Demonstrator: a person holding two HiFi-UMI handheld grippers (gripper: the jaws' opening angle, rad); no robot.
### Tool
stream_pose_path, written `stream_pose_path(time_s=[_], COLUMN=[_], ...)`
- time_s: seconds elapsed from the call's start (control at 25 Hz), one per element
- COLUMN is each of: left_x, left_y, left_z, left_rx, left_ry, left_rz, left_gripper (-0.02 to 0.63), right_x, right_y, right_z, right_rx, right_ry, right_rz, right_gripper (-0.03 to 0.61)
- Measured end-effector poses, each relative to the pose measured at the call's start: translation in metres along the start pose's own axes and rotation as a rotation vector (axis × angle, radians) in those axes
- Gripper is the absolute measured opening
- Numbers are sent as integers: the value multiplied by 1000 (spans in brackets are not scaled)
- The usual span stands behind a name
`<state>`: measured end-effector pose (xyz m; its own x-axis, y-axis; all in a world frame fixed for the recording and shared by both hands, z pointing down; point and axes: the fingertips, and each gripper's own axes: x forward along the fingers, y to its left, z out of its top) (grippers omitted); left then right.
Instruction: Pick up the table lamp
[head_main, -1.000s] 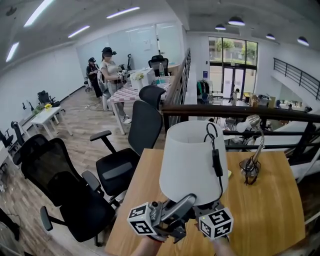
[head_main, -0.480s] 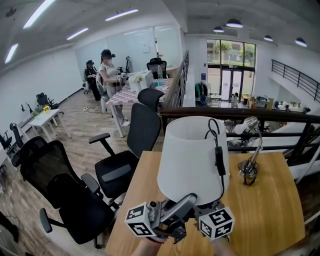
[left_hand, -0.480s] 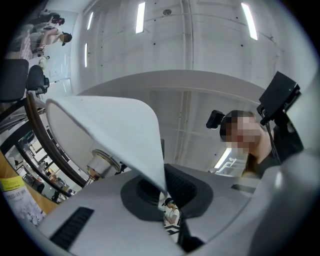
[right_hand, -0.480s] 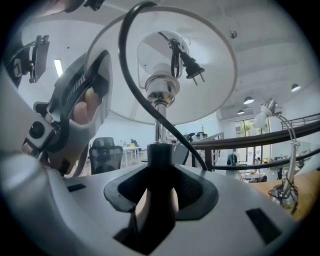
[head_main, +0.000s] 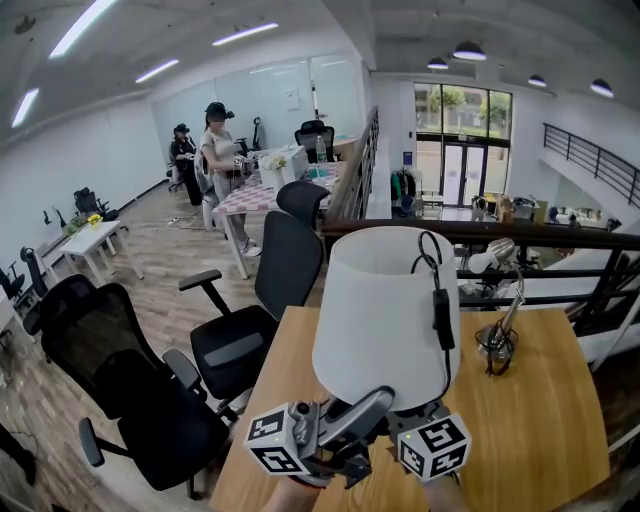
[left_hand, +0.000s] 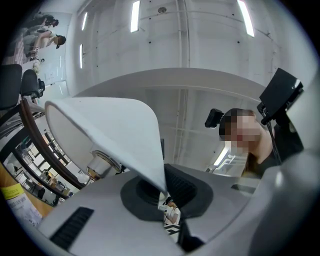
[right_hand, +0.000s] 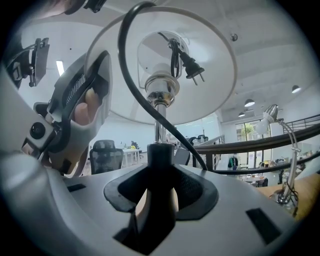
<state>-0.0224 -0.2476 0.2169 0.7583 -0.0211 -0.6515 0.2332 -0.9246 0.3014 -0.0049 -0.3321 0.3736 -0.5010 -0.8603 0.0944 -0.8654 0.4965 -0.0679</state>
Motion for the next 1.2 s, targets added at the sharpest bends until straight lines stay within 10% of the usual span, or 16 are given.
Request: stream_pose_path(time_s=[1.2], left_x=[-10], left_y=[-1], left_z=[-10], left_rx=[-39], left_ry=[11], left_rz=[21], left_gripper=[11], right_x=[-3], right_y=[6], right_z=[-15], right_rx=[25], right_ry=[16], right_rz=[-10], right_gripper=[153])
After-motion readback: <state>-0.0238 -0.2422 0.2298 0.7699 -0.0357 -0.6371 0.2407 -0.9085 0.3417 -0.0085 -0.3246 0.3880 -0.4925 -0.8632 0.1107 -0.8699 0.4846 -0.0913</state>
